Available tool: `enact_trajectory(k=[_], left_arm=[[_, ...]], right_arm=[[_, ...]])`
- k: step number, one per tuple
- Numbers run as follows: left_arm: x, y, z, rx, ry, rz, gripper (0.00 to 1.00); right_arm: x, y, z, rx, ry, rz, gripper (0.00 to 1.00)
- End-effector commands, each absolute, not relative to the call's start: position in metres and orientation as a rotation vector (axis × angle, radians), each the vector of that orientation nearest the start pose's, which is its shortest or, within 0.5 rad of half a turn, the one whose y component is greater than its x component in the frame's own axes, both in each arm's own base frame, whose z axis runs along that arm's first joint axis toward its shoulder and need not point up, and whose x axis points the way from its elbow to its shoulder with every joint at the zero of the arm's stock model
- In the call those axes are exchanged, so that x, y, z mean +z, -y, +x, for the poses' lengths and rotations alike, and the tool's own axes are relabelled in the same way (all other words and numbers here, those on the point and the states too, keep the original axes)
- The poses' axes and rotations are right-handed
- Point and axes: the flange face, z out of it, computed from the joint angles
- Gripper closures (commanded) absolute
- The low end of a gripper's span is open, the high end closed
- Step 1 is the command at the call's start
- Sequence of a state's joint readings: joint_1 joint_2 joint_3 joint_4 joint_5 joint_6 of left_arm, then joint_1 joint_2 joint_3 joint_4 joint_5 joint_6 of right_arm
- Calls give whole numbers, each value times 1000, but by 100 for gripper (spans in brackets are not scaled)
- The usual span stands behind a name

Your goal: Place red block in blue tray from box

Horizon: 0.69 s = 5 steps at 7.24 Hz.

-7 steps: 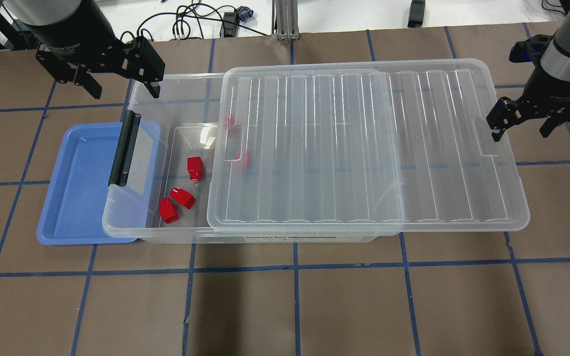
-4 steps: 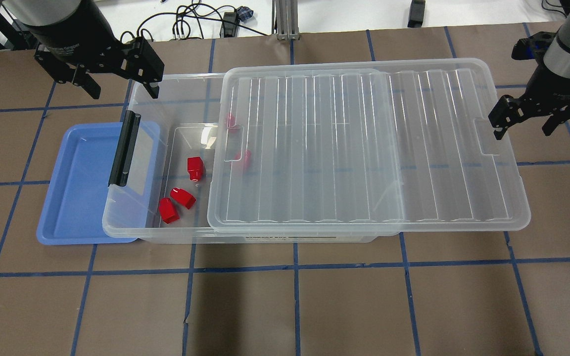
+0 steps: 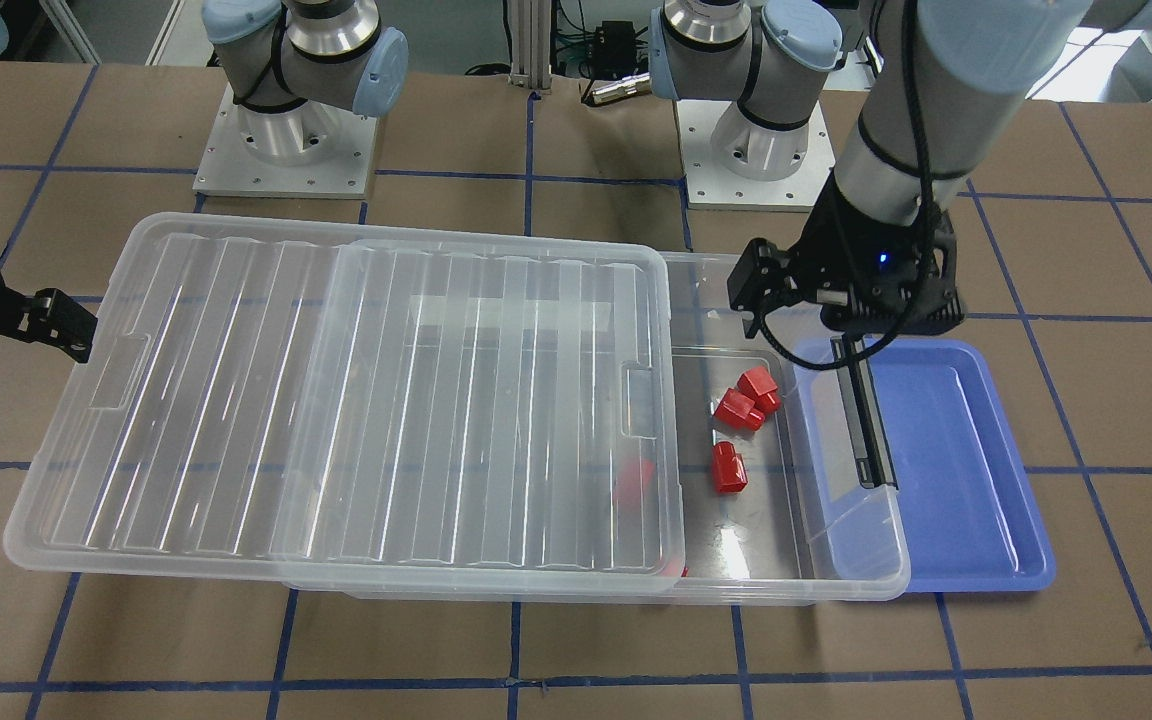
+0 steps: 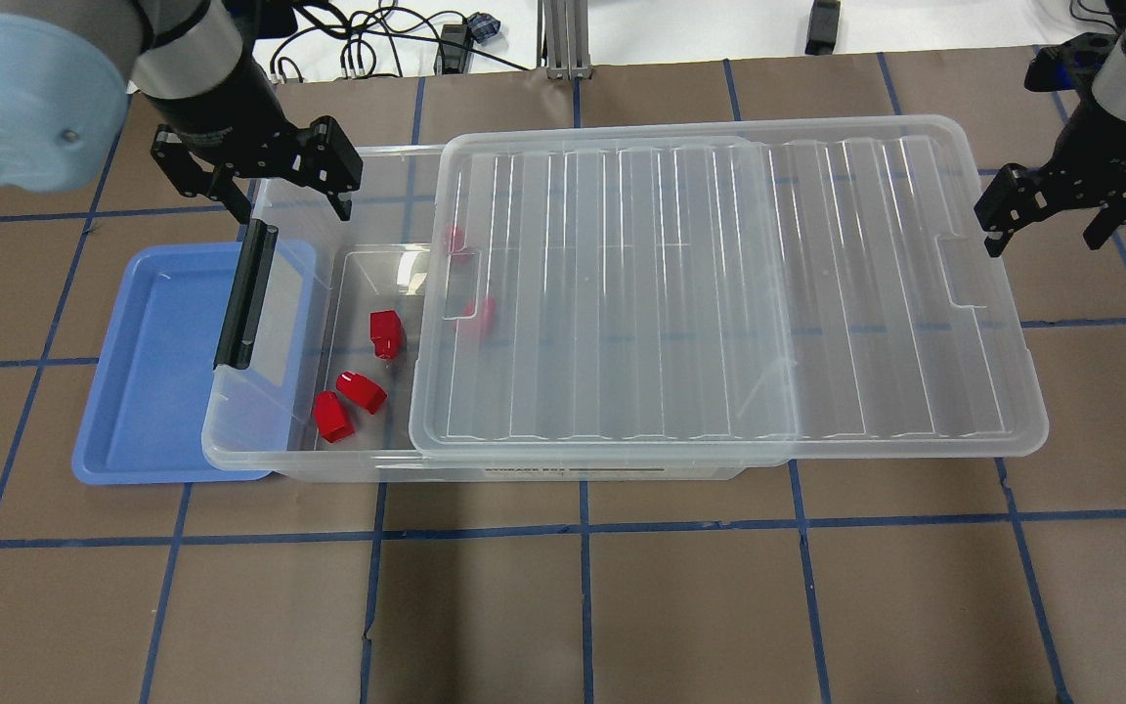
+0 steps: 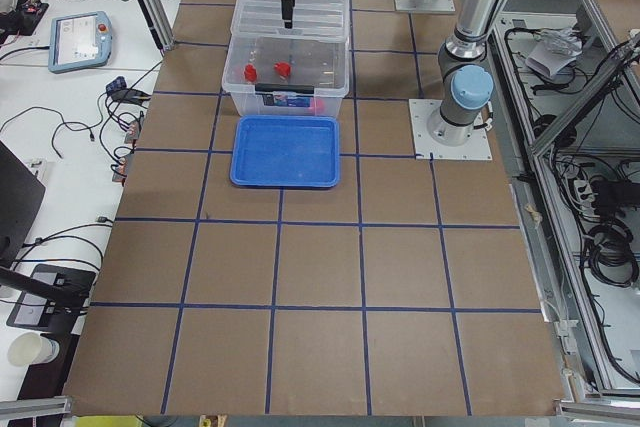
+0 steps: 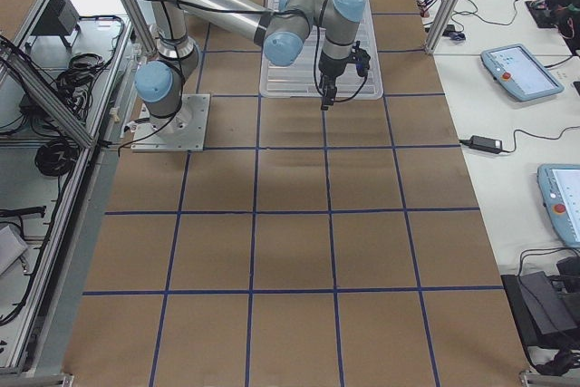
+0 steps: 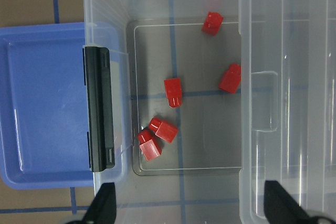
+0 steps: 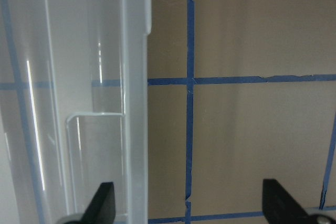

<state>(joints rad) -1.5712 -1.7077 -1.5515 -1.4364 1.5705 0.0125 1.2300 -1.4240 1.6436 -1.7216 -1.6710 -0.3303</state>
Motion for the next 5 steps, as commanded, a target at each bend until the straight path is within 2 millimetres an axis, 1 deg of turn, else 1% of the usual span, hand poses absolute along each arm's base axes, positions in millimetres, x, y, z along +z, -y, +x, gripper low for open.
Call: enact_trajectory(k=[1,2,3,4,5], left_arm=[[361,566,-133,-86,-3142,5,0],[339,562,-133,-44,-3138,5,0],[326,554,-130,2,-3140,0,0],[313,553,-133,-14,-3140,-17,0],[300,551,-133,-19,-3142,-26,0]], right_arm=[[418,553,-62,153,-3205,36,0],[425,553,-60,147,-3203,64,0],[434,553,-60,124,-3209,68,0],[450,543,-51,109,-3211,54,0],[458,537,-35,110,-3214,22,0]])
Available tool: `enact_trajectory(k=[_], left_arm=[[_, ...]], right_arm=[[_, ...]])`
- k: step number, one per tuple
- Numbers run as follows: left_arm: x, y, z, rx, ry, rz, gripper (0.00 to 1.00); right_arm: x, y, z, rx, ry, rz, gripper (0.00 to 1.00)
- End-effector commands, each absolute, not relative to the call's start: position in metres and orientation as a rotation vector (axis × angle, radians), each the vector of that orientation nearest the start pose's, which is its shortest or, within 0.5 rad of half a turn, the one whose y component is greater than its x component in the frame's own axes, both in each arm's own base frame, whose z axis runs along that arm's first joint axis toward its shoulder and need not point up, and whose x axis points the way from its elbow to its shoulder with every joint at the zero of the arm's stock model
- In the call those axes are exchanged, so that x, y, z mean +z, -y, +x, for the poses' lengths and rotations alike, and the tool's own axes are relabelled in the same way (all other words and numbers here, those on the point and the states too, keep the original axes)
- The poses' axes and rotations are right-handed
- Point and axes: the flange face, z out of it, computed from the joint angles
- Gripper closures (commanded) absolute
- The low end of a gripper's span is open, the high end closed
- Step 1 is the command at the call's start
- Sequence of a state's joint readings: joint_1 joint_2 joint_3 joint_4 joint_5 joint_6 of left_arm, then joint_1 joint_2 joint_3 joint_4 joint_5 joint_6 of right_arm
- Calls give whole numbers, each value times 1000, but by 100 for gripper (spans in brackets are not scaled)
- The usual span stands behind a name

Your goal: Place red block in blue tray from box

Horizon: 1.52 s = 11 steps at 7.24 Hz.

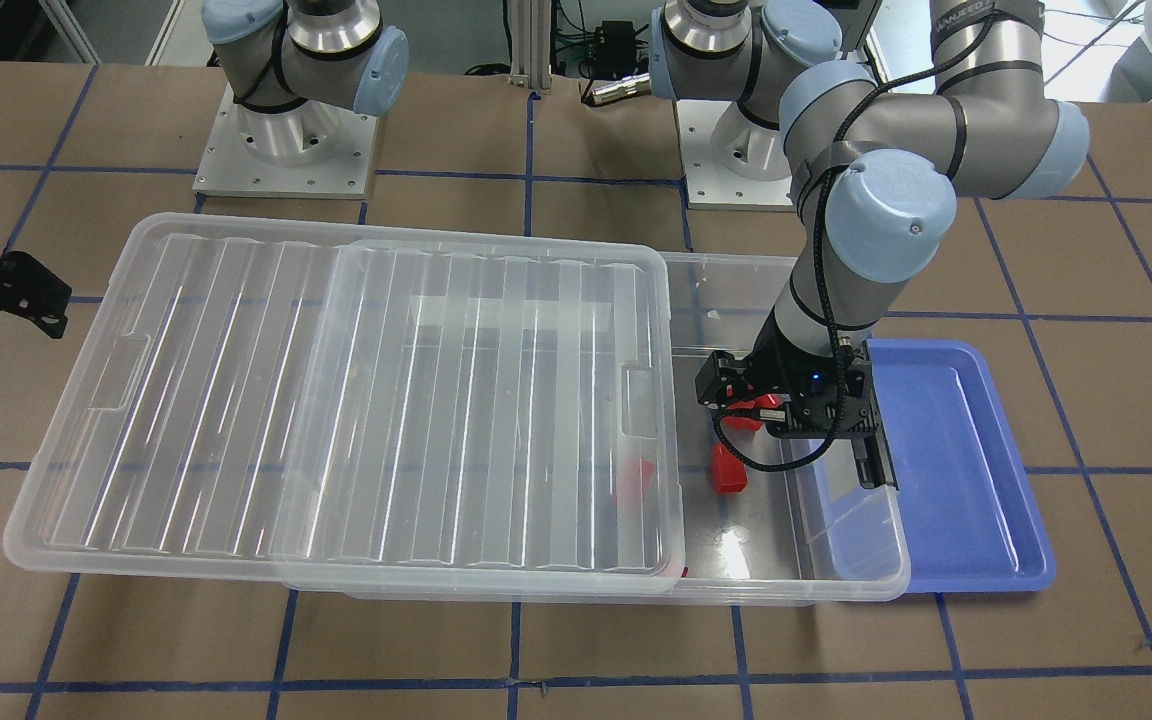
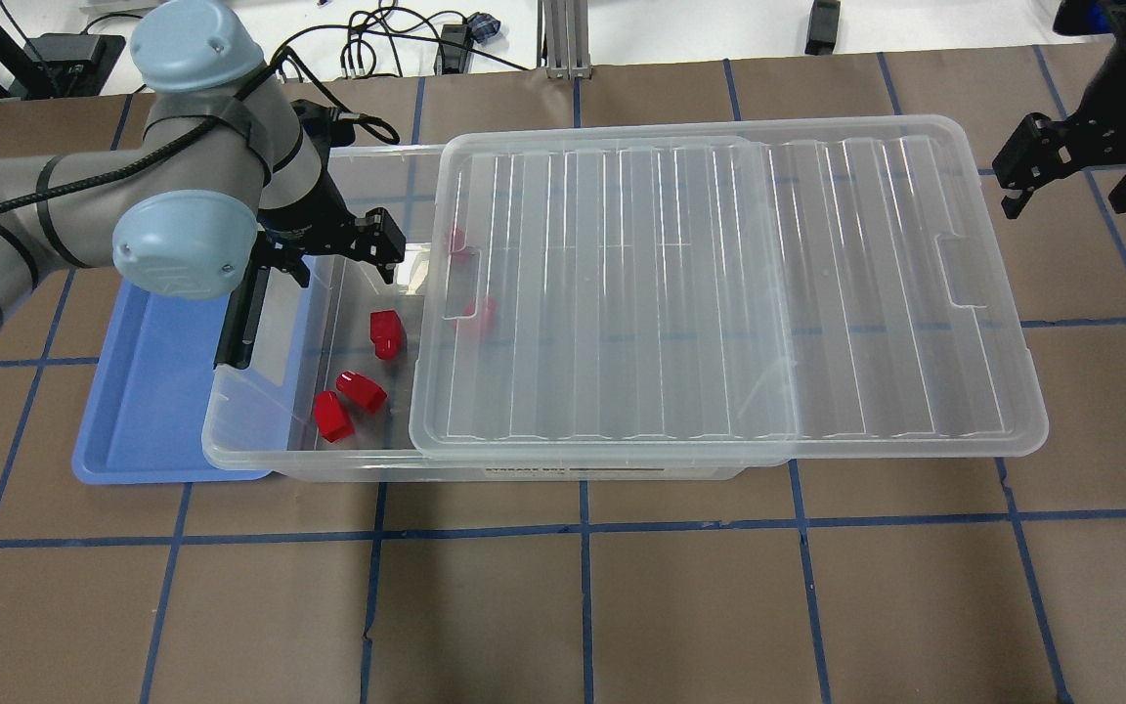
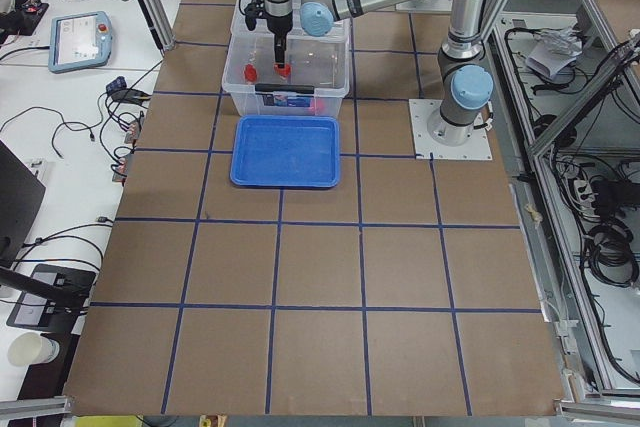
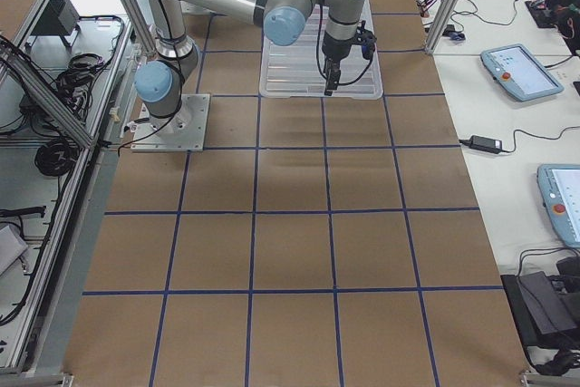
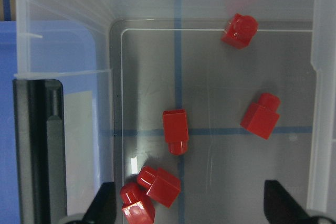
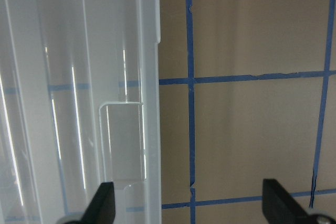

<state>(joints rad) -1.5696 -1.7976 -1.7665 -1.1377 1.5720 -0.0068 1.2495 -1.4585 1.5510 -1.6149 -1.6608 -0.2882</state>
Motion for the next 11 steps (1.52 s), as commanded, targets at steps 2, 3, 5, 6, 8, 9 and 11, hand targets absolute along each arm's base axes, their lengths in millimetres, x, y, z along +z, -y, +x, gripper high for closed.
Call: enact_trajectory(k=[2,3,5,6,8,9,11], left_arm=[[269,555,-131,-36,-3141,-22,0],[258,558,-131,-31,-3141,-19,0],[248,560,-128,-24,-3141,-26,0],[242,561,-128,-7,-3143,-27,0],[226,565,-128,17,-3142,-17,0],[217,562,-128,45,-3141,-12,0],[185,560,-127,10,-3142,-7,0]], right_arm=[[459,535,-25,108,-3215,14,0],[449,537,-25,136,-3207,1,0],[456,536,-29,120,-3226,16,0],[458,535,-28,120,-3226,8,0],[459,534,-28,119,-3228,11,0],[460,534,-28,116,-3229,14,0],[459,533,-28,112,-3232,19,0]])
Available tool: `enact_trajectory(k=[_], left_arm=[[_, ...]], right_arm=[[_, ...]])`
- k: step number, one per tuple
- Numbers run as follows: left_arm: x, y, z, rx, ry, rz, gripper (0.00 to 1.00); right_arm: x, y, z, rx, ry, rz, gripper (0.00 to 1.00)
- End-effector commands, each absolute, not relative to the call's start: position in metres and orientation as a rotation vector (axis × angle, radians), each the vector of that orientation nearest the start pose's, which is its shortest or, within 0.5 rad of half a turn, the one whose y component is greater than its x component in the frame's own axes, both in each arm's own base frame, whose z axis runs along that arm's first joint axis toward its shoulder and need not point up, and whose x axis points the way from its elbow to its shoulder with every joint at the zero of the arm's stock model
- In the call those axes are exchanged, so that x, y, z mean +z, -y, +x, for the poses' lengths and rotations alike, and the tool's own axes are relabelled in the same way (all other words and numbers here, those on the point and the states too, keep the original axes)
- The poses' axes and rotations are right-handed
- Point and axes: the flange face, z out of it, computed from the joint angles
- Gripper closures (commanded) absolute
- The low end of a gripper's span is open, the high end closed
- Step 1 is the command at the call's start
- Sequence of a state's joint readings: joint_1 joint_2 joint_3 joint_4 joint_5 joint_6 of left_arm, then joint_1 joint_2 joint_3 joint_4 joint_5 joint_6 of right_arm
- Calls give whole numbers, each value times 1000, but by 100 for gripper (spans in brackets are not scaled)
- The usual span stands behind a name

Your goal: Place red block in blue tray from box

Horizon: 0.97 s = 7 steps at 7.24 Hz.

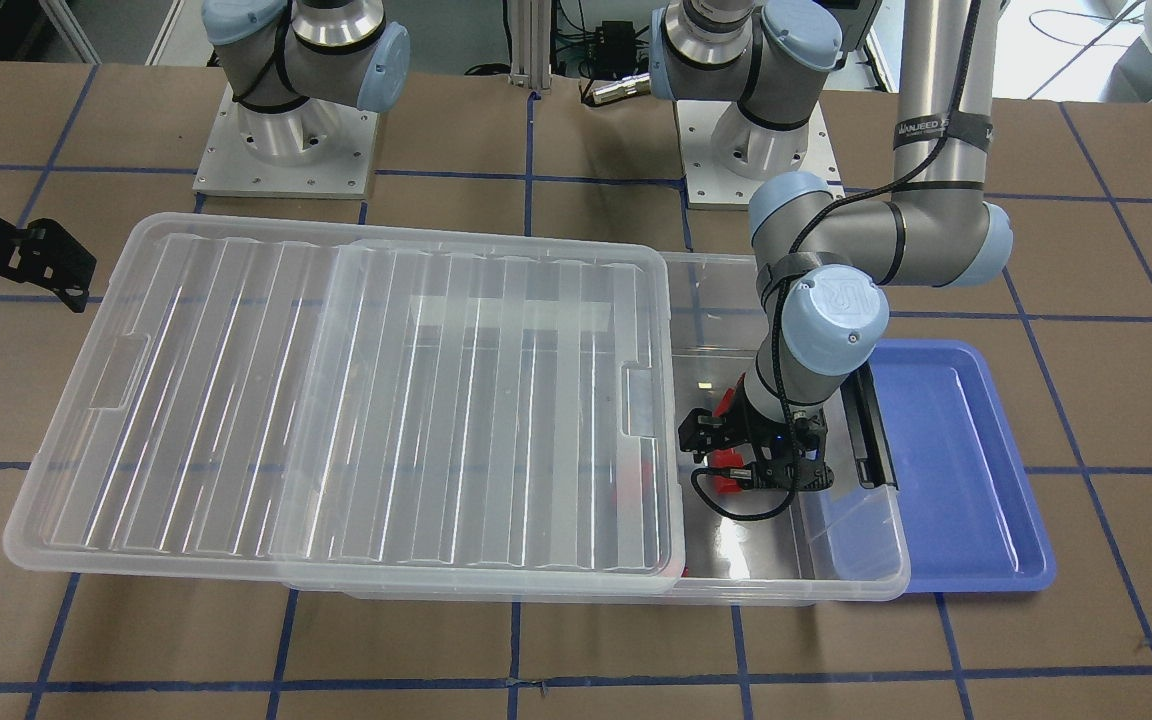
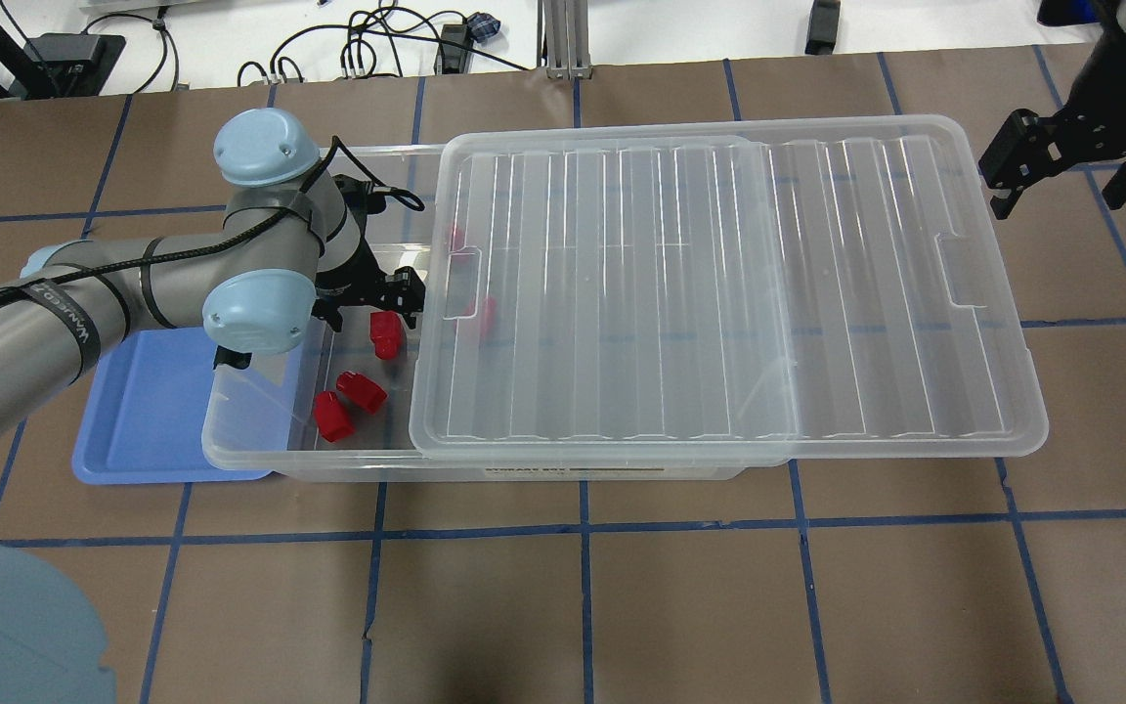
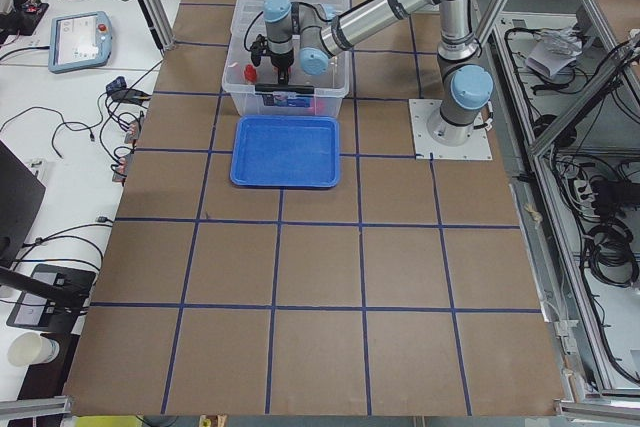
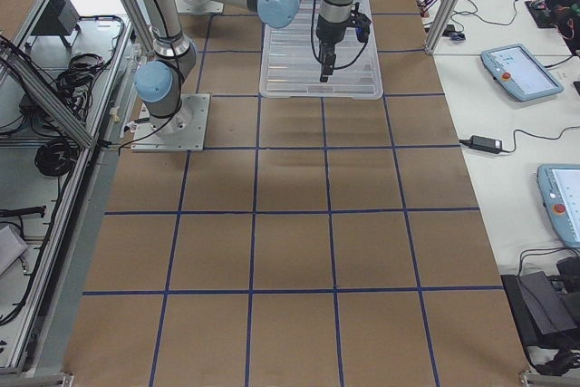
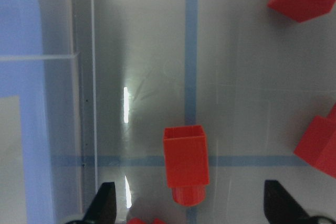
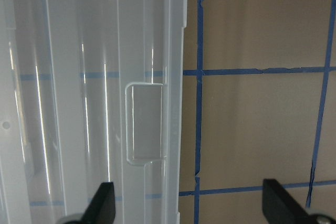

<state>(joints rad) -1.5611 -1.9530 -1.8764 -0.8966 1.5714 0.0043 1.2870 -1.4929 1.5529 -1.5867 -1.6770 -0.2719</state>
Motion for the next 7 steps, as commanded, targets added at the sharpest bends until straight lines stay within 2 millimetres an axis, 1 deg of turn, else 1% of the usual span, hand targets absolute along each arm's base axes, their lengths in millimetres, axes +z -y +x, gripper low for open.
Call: enact_trajectory(k=[1,2,3,4,5,6,7], left_arm=[[171,565,-127,-31,-3140,0,6],[169,567,-127,-48,-3138,0,36],[170,567,-127,-53,-3133,0,66],[177,567,-128,-70,-3136,0,84],[184,567,-129,-77,-3139,0,88],[187,567,-129,-82,-3139,-5,88],[195,567,-128,-84,-3131,-5,88]], right_arm=[[463,534,-28,93,-3235,22,0],[465,535,-28,83,-3237,23,0],[465,535,-28,78,-3237,23,0],[462,536,-28,80,-3235,52,0],[460,534,-27,86,-3227,153,0],[460,533,-27,91,-3222,170,0],[460,533,-27,101,-3226,170,0]])
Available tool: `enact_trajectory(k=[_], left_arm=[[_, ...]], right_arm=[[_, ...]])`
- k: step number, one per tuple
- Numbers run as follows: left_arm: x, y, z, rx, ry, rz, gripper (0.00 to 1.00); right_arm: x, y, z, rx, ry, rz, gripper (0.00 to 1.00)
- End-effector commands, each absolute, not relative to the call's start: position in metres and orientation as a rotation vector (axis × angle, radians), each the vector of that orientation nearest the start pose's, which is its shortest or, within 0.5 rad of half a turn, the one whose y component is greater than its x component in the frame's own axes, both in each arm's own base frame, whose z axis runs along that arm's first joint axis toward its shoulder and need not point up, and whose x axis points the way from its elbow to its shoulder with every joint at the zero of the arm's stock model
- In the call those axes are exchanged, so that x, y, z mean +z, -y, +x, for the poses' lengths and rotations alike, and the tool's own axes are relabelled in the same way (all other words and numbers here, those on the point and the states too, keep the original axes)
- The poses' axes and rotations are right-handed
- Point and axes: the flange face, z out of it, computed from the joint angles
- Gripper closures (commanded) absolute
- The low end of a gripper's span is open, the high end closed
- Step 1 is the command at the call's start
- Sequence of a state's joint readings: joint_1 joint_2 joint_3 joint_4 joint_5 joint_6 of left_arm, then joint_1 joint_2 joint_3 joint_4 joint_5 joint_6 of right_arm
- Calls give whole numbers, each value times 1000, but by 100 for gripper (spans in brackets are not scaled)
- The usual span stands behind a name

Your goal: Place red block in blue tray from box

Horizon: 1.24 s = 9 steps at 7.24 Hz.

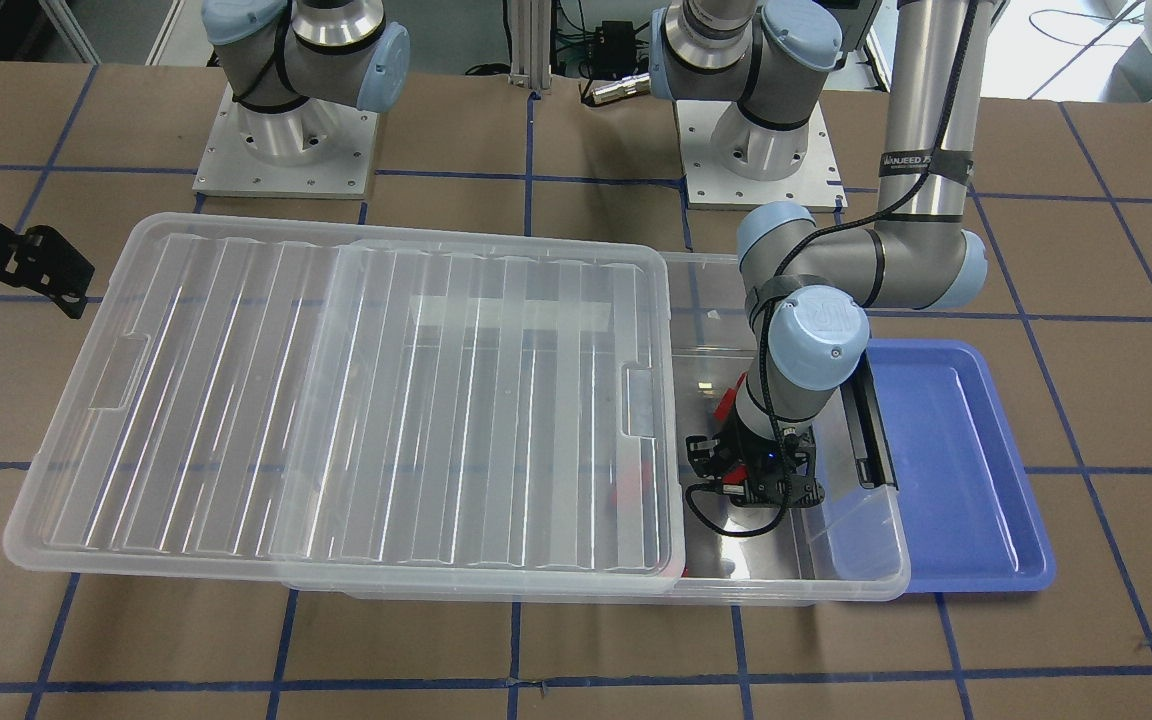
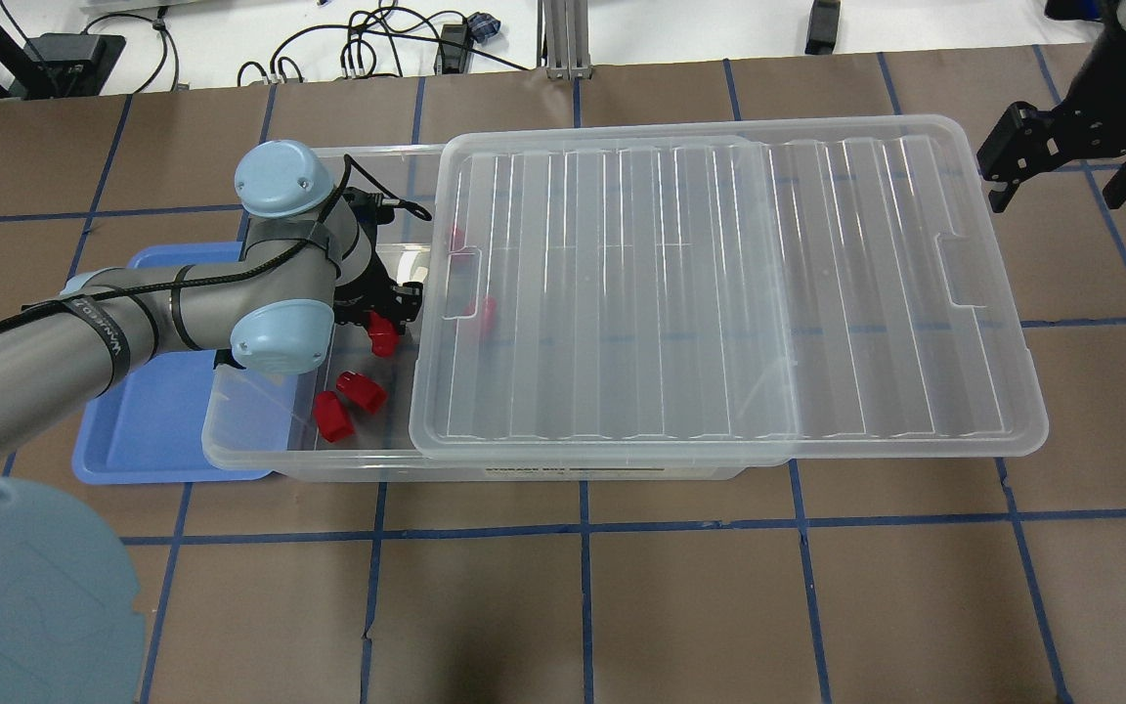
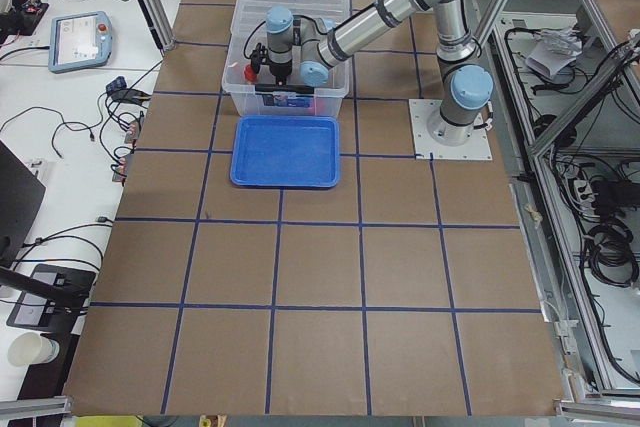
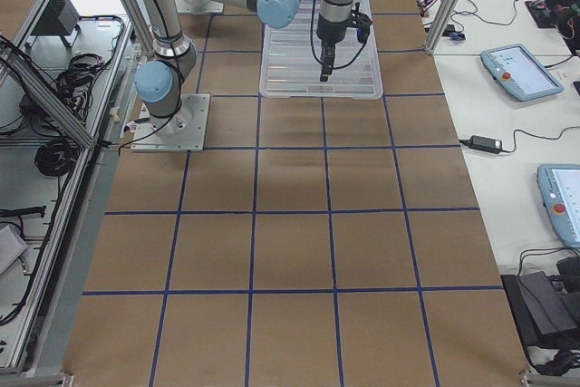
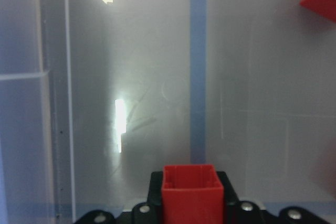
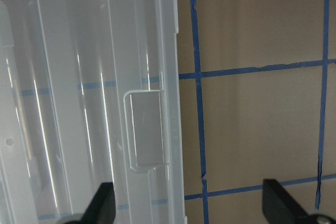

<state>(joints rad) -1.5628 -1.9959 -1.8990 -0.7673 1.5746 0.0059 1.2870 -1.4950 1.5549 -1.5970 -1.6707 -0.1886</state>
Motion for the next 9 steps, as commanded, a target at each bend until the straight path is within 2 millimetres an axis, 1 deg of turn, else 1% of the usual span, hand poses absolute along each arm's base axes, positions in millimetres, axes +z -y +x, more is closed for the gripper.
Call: enact_trajectory(k=[1,2,3,4,5,6,7,8,9], left_arm=[[207,565,-124,-44,-3136,-12,90],[232,565,-124,-24,-3140,-14,90],[263,569,-124,16,-3140,-14,90],[294,565,-132,79,-3154,-17,90],[328,566,-132,78,-3170,-23,90],[370,564,-131,70,-3164,-15,90],[394,552,-126,60,-3157,14,92],[414,546,-110,26,-3153,67,92],[425,542,-73,57,-3156,79,92]], right_arm=[[459,532,-27,105,-3226,170,0],[458,532,-27,116,-3225,169,0],[459,531,-27,113,-3226,169,0],[459,531,-27,113,-3226,169,0],[457,531,-27,120,-3225,169,0],[457,531,-27,120,-3225,169,0],[457,531,-27,120,-3225,169,0],[456,531,-27,123,-3224,169,0],[456,531,-27,123,-3224,169,0]])
